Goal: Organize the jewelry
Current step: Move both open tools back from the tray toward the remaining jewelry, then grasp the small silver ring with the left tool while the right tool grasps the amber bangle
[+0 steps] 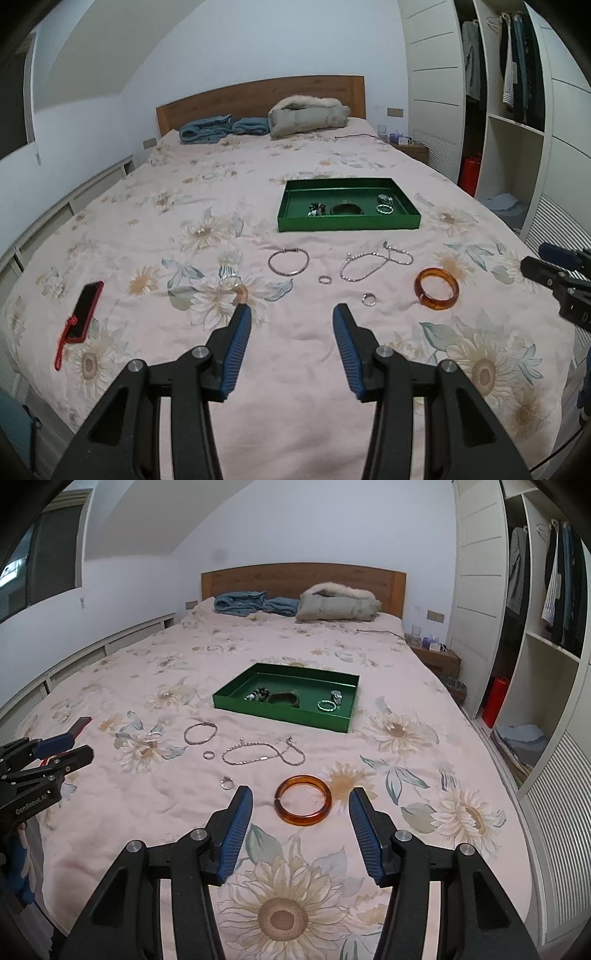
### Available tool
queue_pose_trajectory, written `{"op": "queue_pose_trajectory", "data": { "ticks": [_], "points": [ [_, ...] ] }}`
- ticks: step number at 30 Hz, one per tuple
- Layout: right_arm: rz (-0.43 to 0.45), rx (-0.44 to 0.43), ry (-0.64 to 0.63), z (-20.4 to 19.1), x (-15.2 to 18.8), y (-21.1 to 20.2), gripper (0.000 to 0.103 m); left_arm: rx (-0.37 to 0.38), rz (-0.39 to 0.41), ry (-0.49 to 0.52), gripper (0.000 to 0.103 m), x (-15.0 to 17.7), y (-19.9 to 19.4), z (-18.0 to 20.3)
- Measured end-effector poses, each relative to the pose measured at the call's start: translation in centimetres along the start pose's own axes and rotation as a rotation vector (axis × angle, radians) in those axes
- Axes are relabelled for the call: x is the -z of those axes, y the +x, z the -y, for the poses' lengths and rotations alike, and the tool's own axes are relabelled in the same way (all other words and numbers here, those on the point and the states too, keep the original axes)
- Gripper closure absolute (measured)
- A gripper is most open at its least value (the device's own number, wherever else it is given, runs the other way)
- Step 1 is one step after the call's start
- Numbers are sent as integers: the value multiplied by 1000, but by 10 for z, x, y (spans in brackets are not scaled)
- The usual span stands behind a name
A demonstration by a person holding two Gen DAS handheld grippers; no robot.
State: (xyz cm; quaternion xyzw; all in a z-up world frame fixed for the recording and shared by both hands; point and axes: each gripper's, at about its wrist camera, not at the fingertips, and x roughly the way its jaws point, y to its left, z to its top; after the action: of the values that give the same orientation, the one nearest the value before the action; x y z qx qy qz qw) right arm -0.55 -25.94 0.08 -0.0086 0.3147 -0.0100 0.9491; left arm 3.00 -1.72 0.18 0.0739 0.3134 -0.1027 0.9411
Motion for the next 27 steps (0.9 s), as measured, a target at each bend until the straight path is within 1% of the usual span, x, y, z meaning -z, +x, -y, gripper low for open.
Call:
{"op": "queue_pose_trajectory", "data": {
  "ticks": [3, 5, 6, 10, 14, 18, 23, 24, 25, 27],
  "points": [
    [-23, 1, 17, 9, 3, 13, 53, 30, -35, -22, 59, 9, 15, -10],
    [-51, 0, 31, 16, 6, 28, 58, 60, -64, -21, 59, 14, 28, -11],
    [-64, -5, 37, 19, 7, 36, 59, 83, -79, -17, 59, 15, 34, -9],
    [-127, -20, 57, 29, 11, 73, 64, 198, -134, 4, 59, 16, 65, 8],
    [-194, -32, 63, 37, 12, 113, 67, 279, -185, 18, 59, 12, 101, 28],
    [-242, -53, 70, 43, 11, 147, 70, 316, -231, 24, 60, 7, 136, 45],
    [-288, -79, 74, 47, 10, 180, 76, 321, -266, 55, 60, 1, 174, 67],
    [-294, -81, 71, 46, 10, 184, 76, 321, -273, 62, 63, 0, 180, 71],
    [-302, -82, 66, 46, 10, 189, 77, 318, -286, 70, 69, 0, 188, 75],
    [-321, -84, 51, 45, 12, 198, 78, 311, -308, 75, 76, 3, 201, 78]
  ]
}}
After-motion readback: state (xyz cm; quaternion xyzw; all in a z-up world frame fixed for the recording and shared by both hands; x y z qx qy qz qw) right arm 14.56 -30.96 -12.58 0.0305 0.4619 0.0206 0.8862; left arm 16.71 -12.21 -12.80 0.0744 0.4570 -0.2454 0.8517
